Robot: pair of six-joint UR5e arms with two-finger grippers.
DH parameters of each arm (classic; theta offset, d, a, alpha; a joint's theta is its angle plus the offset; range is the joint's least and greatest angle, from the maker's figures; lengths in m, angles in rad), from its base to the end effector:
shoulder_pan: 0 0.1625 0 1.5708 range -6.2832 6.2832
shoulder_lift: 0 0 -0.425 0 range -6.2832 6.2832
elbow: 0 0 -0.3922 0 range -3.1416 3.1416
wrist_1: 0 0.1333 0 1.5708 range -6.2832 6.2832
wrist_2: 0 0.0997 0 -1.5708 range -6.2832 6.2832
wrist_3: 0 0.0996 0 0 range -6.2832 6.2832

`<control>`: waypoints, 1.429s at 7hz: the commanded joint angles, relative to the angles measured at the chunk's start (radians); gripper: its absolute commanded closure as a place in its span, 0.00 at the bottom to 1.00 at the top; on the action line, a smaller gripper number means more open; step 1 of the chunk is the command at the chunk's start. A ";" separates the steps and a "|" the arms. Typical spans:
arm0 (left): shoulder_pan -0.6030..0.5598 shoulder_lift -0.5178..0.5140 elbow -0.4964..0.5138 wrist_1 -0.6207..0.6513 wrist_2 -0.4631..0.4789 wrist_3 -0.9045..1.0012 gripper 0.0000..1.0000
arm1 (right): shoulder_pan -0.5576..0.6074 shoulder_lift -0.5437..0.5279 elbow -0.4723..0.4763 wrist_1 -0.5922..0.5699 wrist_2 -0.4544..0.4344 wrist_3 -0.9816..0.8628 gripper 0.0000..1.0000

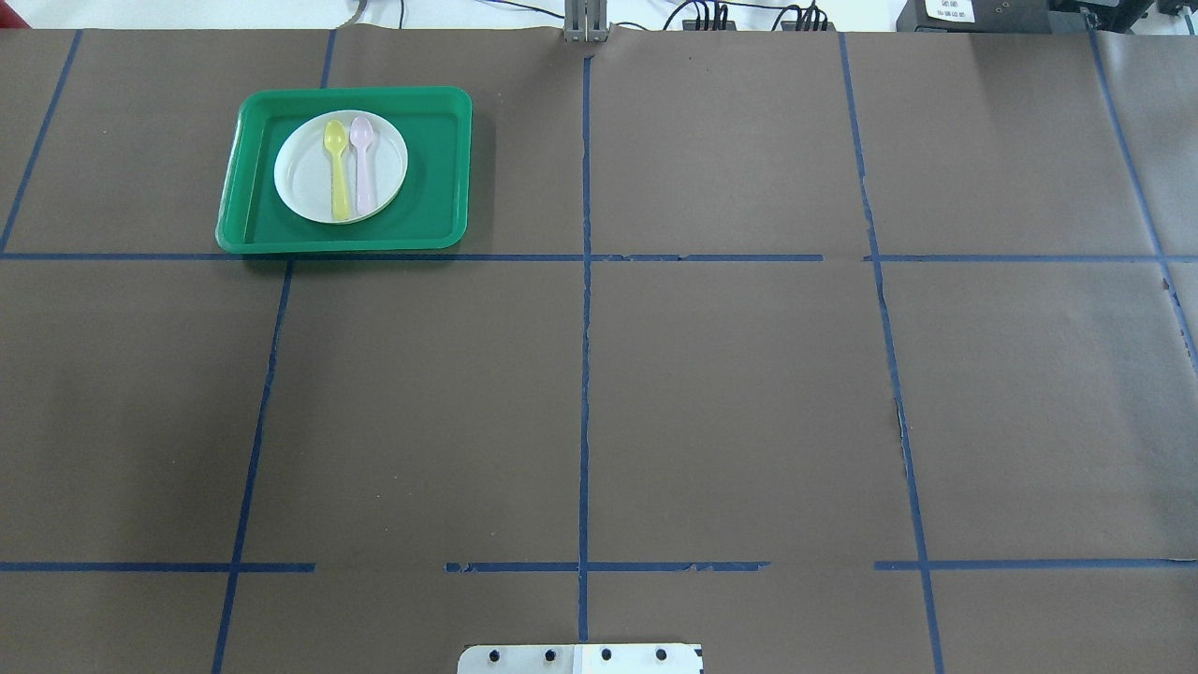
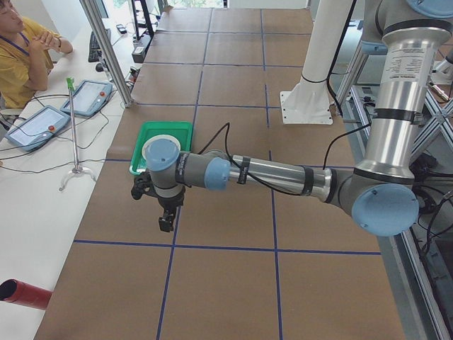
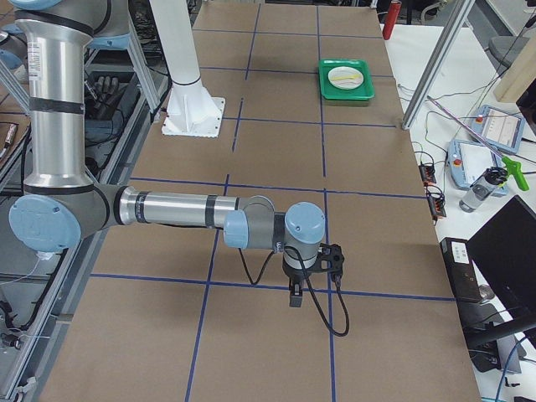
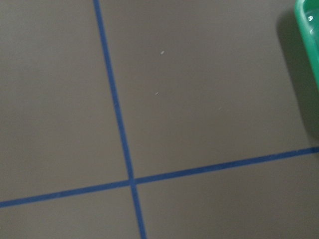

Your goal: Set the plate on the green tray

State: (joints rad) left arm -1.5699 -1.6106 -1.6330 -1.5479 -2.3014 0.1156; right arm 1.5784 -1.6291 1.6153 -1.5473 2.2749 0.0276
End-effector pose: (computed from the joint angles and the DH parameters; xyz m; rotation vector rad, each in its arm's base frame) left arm -0.0664 -0.5124 0.6133 0.1174 0.7253 0.1401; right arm 0.0724 -0.4673 0.6671 0.0022 -0.7042 0.0303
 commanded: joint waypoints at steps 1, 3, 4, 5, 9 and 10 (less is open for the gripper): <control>-0.088 0.154 -0.042 0.017 0.000 0.082 0.00 | 0.000 0.000 0.000 0.001 0.000 0.000 0.00; -0.090 0.161 -0.070 0.015 -0.003 0.081 0.00 | 0.000 0.000 0.000 0.001 0.000 0.000 0.00; -0.090 0.159 -0.080 0.012 -0.004 0.081 0.00 | 0.000 0.000 0.000 0.001 0.002 0.000 0.00; -0.088 0.156 -0.082 0.009 -0.004 0.081 0.00 | 0.000 0.000 0.000 0.001 0.000 0.000 0.00; -0.088 0.146 -0.085 0.009 -0.004 0.076 0.00 | 0.000 0.000 0.000 0.001 0.000 0.000 0.00; -0.088 0.146 -0.085 0.009 -0.004 0.075 0.00 | 0.000 0.000 0.000 0.001 0.000 0.000 0.00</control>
State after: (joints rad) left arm -1.6582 -1.4651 -1.7172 -1.5391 -2.3056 0.1929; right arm 1.5785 -1.6291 1.6153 -1.5463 2.2749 0.0276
